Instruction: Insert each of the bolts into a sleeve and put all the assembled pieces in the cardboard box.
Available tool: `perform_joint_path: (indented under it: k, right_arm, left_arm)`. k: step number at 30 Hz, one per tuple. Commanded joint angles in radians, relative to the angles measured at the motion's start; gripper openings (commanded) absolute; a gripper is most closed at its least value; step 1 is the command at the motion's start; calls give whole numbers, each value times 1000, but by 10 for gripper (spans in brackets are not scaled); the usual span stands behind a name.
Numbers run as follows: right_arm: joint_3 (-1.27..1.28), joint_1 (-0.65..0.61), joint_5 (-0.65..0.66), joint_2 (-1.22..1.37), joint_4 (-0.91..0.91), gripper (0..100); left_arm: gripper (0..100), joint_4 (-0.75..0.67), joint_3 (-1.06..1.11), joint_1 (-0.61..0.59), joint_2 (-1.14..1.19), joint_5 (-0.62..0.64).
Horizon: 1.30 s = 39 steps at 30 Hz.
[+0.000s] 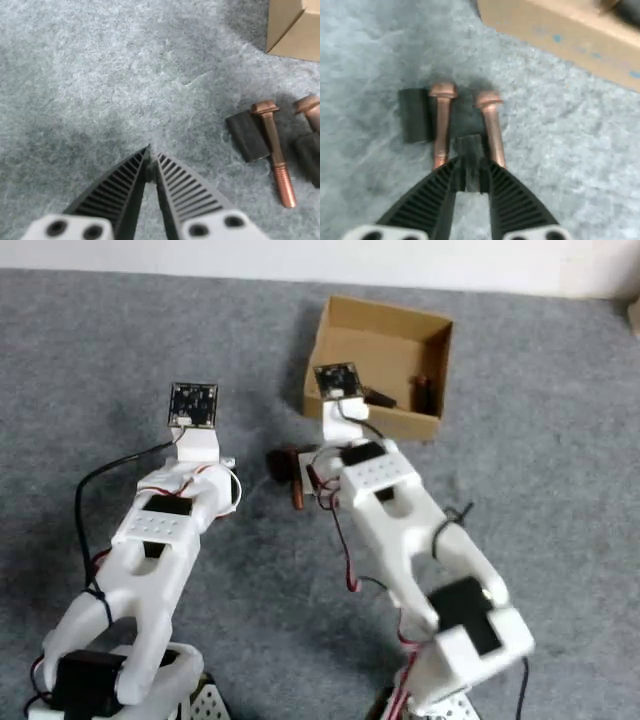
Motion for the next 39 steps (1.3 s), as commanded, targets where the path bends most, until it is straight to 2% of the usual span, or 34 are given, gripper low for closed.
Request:
perform_joint_path:
  k: [1,5,10,16,22,27,32,39]
  right_arm:
    - [50,2,25,-179,2,5]
    - [145,2,91,-340,8,5]
    - [277,1,95,-421,-33,5]
    - [268,-10,120,-255,-104,18]
    - [44,-44,198,15,-56,187]
    - [-101,-44,199,104,-41,187]
    - [-104,-45,198,107,-38,187]
    - [-105,-143,201,147,-41,187]
  left_arm:
    - [7,-18,-48,-4,-5,3]
    - [7,-20,-48,-5,-4,3]
    - [7,-20,-48,-2,-2,3]
    - [7,-20,-48,-2,-1,3]
    - [7,-20,-48,-2,-1,3]
    - [7,-20,-48,-2,-2,3]
    - [7,-20,-48,10,-5,2]
    - [7,-20,-48,7,-5,2]
